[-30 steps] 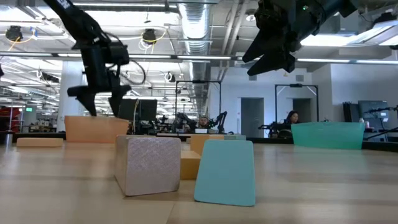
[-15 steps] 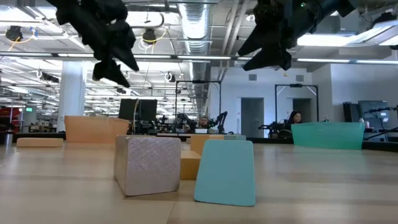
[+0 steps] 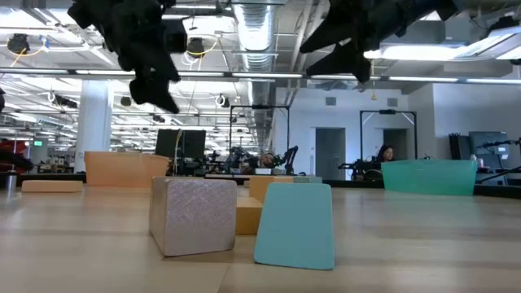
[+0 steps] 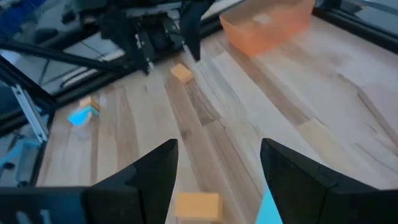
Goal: Sort & place blocks by color
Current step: Put the blue block into the blue bin
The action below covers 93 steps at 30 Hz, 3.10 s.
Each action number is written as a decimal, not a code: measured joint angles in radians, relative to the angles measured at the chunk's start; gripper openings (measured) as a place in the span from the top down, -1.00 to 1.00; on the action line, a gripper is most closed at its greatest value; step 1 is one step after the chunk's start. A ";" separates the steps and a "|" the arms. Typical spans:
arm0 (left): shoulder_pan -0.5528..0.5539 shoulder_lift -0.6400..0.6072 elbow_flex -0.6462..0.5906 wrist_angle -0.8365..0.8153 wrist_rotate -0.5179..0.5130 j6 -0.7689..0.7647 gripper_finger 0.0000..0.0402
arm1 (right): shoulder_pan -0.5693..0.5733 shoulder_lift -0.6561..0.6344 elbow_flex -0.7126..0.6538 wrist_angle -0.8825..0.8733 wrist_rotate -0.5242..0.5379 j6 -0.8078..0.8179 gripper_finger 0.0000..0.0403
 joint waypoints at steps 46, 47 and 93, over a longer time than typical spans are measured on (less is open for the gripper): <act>-0.302 -0.306 -0.260 0.203 -0.392 -0.082 -0.42 | -0.059 0.555 0.453 -0.576 -0.002 0.106 -0.26; -0.306 -0.311 -0.283 0.256 -0.393 -0.081 -0.42 | -0.060 0.555 0.453 -0.578 -0.001 0.106 -0.26; -0.312 -0.327 -0.449 0.455 -0.352 -0.160 -0.42 | -0.022 0.667 0.432 -0.484 -0.101 0.053 0.32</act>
